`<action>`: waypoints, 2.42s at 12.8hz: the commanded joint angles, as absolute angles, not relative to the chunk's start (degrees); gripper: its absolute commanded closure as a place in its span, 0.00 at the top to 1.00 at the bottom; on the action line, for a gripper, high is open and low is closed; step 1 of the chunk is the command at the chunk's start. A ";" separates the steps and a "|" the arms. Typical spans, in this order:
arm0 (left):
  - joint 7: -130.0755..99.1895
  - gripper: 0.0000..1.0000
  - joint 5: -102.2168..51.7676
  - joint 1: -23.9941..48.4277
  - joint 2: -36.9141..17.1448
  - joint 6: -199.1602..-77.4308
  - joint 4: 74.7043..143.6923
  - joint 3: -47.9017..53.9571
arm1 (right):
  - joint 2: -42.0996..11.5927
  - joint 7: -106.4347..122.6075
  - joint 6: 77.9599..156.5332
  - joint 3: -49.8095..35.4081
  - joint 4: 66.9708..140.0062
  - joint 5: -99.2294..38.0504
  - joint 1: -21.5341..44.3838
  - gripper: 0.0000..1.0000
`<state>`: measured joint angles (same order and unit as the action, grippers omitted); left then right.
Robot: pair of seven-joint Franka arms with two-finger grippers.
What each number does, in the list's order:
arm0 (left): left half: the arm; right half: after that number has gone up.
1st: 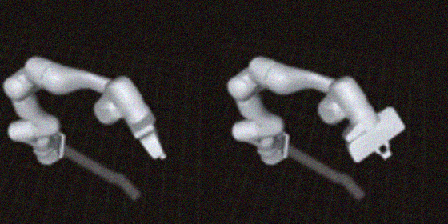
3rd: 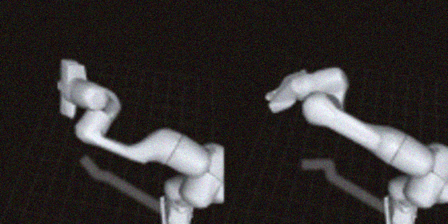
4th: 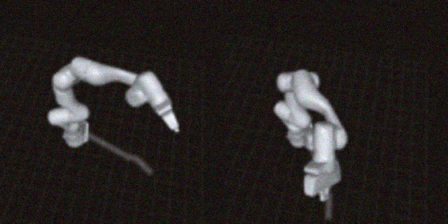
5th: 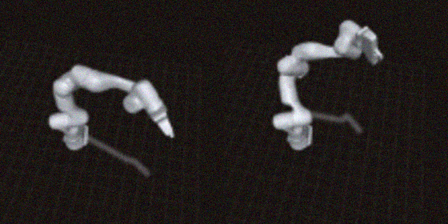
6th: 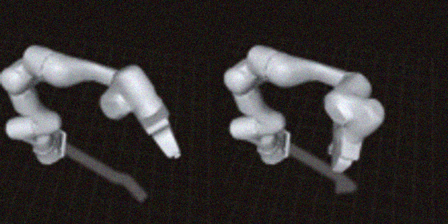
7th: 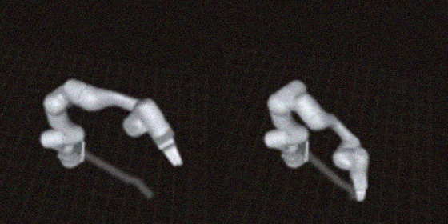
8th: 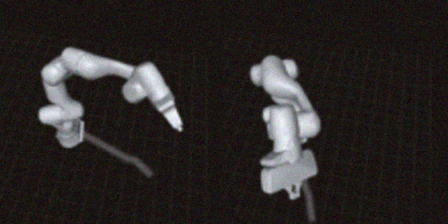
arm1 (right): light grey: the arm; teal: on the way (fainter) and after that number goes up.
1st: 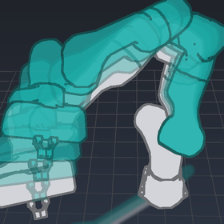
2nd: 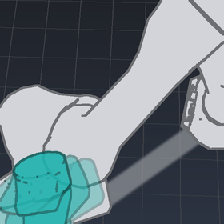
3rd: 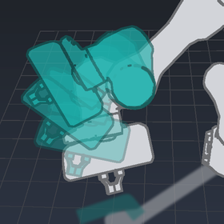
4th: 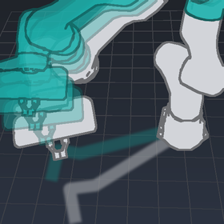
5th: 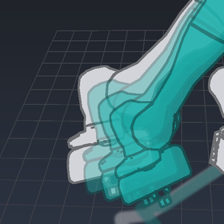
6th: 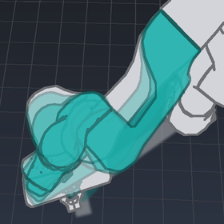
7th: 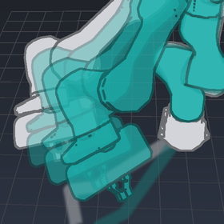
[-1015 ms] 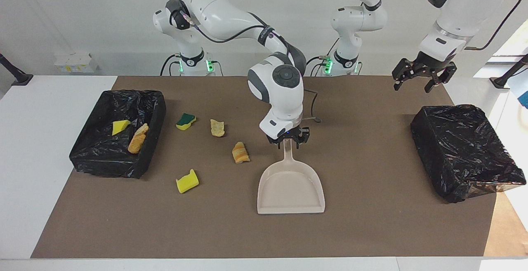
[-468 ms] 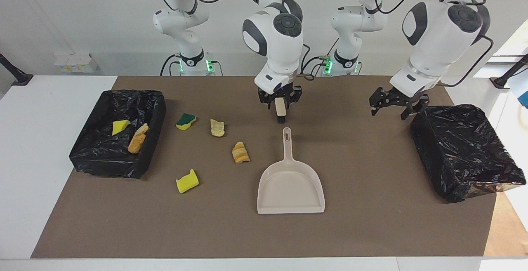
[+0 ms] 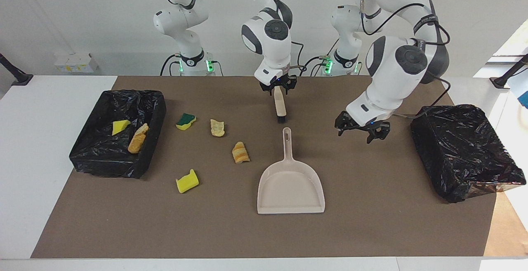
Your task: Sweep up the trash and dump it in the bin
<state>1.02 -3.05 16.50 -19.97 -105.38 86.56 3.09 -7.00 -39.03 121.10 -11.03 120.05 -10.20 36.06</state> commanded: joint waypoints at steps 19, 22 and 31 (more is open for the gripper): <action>-25.46 0.49 0.88 33.75 -28.13 -117.16 89.38 2.28 | -2.46 -47.37 121.38 -10.90 129.11 -13.71 41.93 0.00; -25.49 0.00 0.62 33.75 -28.04 -118.47 91.23 2.29 | -0.54 -46.67 114.29 -10.72 126.75 -13.62 36.06 0.00; -9.60 0.00 -0.08 25.33 -20.57 -109.00 90.18 1.84 | 7.91 -27.16 99.94 -10.55 126.74 -5.04 13.27 0.00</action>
